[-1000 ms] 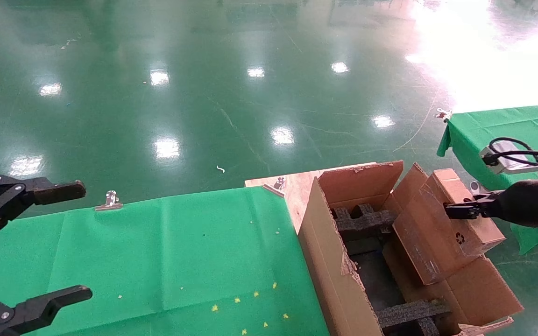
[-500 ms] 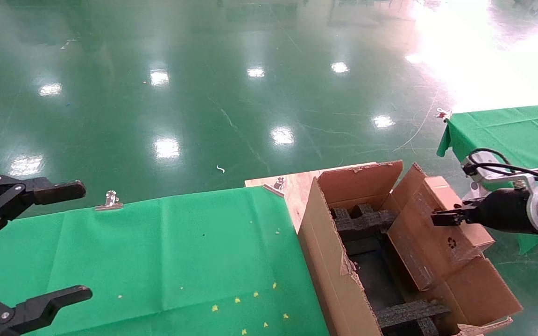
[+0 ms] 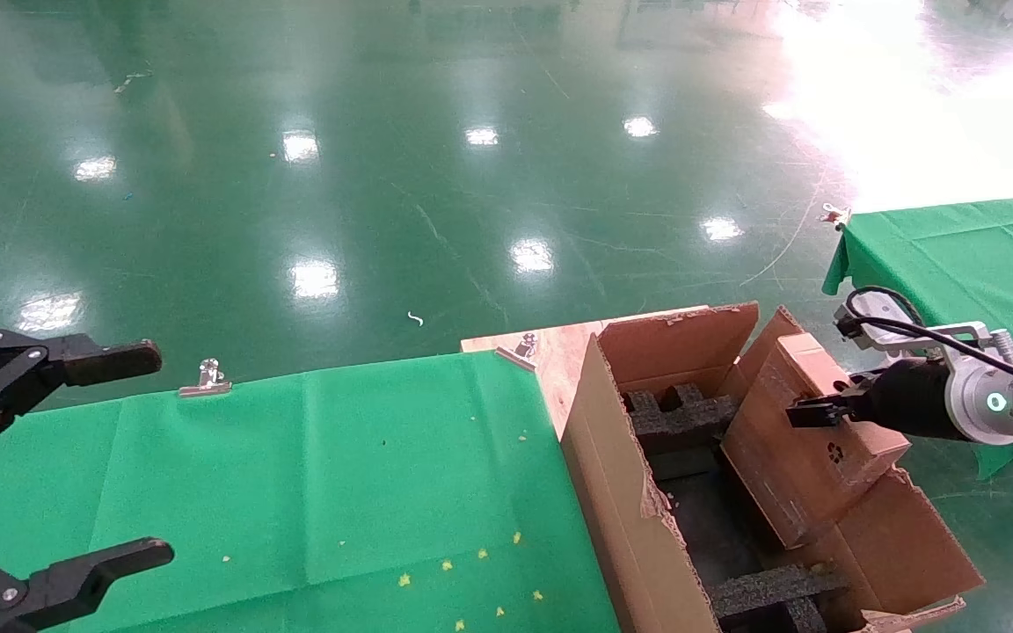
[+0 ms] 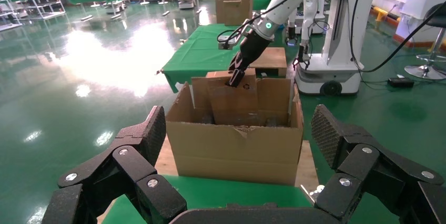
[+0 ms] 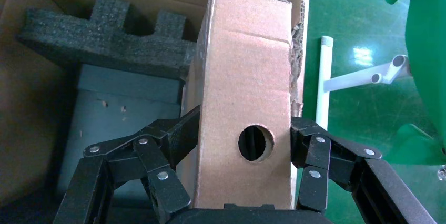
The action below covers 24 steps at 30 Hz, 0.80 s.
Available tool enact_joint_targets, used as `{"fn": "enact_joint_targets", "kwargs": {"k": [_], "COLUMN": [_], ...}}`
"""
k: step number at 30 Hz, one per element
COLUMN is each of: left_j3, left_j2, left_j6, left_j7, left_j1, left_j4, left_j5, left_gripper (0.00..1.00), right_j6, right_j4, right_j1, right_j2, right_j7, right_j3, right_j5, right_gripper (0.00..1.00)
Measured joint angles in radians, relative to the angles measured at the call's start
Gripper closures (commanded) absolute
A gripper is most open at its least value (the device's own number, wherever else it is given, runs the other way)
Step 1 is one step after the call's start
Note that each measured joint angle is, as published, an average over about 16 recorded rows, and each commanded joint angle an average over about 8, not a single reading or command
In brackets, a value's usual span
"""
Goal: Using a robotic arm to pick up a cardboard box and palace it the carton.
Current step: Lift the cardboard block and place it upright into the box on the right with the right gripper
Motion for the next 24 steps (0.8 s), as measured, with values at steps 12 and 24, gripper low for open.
{"fn": "enact_joint_targets", "kwargs": {"k": [12, 24], "left_j3": [0.0, 0.001], "left_j2": [0.0, 0.0], "left_j6": [0.0, 0.0], "left_j7": [0.0, 0.0], "left_j1": [0.0, 0.0], "left_j4": [0.0, 0.0], "left_j5": [0.0, 0.0], "left_gripper": [0.0, 0.0], "right_j6": [0.015, 0.065], "right_j4": [0.025, 0.042], "right_j1": [0.003, -0.059], "right_j2": [-0.013, -0.033], "right_j7": [0.127, 0.275], "right_j3": [-0.032, -0.059], "right_j5": [-0.135, -0.247], "right_gripper": [1.0, 1.0]}}
